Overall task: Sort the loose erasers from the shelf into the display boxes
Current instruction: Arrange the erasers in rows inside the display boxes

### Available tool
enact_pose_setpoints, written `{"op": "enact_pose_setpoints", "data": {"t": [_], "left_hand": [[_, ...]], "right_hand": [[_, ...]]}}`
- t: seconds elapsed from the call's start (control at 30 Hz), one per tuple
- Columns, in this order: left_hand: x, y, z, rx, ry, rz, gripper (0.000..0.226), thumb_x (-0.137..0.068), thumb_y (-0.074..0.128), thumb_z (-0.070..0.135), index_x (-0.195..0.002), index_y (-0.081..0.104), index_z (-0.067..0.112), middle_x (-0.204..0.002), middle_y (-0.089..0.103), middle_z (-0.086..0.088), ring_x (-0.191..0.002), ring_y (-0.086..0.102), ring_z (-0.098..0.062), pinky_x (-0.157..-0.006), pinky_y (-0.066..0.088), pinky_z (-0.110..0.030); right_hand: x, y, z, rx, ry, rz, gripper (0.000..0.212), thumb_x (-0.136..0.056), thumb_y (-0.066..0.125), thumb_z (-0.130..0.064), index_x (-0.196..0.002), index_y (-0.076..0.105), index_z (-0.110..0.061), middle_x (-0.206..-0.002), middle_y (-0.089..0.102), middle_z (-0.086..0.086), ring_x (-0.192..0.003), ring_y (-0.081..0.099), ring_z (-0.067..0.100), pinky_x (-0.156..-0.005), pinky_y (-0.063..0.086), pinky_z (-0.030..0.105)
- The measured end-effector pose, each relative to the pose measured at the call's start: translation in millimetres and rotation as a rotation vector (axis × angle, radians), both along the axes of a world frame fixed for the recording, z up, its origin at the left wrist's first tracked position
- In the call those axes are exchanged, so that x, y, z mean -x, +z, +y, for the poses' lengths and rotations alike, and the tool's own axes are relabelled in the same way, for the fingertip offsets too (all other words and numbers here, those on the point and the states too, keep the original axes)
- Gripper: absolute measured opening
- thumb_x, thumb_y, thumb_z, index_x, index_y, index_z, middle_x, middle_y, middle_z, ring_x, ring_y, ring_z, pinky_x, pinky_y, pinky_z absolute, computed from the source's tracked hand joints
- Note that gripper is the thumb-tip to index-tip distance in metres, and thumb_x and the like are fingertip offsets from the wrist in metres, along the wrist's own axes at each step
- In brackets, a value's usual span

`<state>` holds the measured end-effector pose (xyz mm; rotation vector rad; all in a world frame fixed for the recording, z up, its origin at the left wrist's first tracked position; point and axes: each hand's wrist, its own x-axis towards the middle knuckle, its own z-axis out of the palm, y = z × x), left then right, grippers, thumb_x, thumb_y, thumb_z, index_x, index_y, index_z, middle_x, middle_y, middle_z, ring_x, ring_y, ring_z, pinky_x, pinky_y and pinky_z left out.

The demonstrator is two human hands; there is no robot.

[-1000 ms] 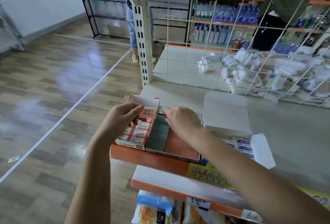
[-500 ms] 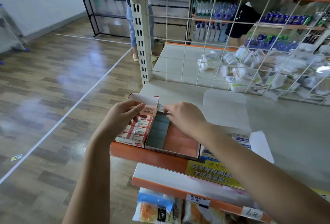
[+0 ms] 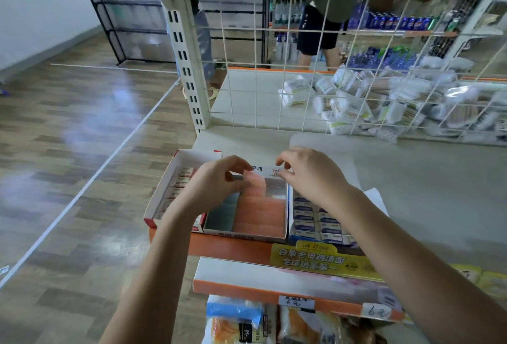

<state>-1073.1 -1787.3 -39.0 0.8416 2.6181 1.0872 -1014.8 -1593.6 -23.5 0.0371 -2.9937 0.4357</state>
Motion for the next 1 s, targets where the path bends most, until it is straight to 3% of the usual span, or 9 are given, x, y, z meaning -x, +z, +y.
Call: {"op": "enact_pose_setpoints", "data": {"t": [0.1,0.27,0.4,0.73,1.0], "left_hand": [[-3,-5,14,0.065,-0.028,0.044,0.032,-0.082,0.069,0.023,-0.111,0.059,0.027,-0.097,0.059,0.020,-0.076,0.052,0.015,-0.061,0.040,0.000],[-9,-14,29,0.105,-0.037,0.088,0.032,-0.080,0.070,0.023,-0.110,0.060,0.025,-0.096,0.061,0.014,-0.085,0.057,-0.001,-0.068,0.038,-0.005],[-13,-17,33,0.117,-0.031,0.160,0.030,-0.080,0.069,0.022,-0.109,0.062,0.026,-0.098,0.059,0.012,-0.084,0.055,-0.001,-0.064,0.035,-0.001],[-20,-26,38,0.156,0.099,0.233,0.031,-0.080,0.069,0.033,-0.110,0.064,0.026,-0.103,0.062,0.008,-0.079,0.047,-0.005,-0.067,0.034,-0.018],[-26,-26,39,0.218,0.164,0.275,0.031,-0.083,0.065,0.030,-0.114,0.064,0.032,-0.111,0.064,0.007,-0.095,0.057,-0.015,-0.071,0.039,-0.022]], "right_hand": [[-6,-1,5,-0.007,-0.045,-0.012,0.028,-0.091,0.056,-0.029,-0.114,0.061,-0.013,-0.108,0.061,0.004,-0.094,0.058,0.020,-0.081,0.048,0.031],[-13,-3,9,0.021,-0.106,-0.046,0.030,-0.091,0.056,-0.031,-0.112,0.062,-0.010,-0.105,0.063,0.005,-0.093,0.058,0.020,-0.080,0.047,0.030],[-16,-4,10,0.036,-0.113,-0.058,0.027,-0.093,0.053,-0.028,-0.111,0.062,-0.009,-0.103,0.063,0.006,-0.092,0.058,0.021,-0.080,0.047,0.030],[-19,-8,10,0.079,-0.109,-0.055,0.023,-0.094,0.051,-0.023,-0.103,0.067,-0.009,-0.098,0.067,0.005,-0.089,0.061,0.020,-0.076,0.044,0.025],[-17,-14,11,0.109,-0.100,-0.044,0.020,-0.093,0.052,-0.017,-0.101,0.069,-0.012,-0.099,0.068,0.003,-0.090,0.061,0.019,-0.078,0.046,0.026]]}}
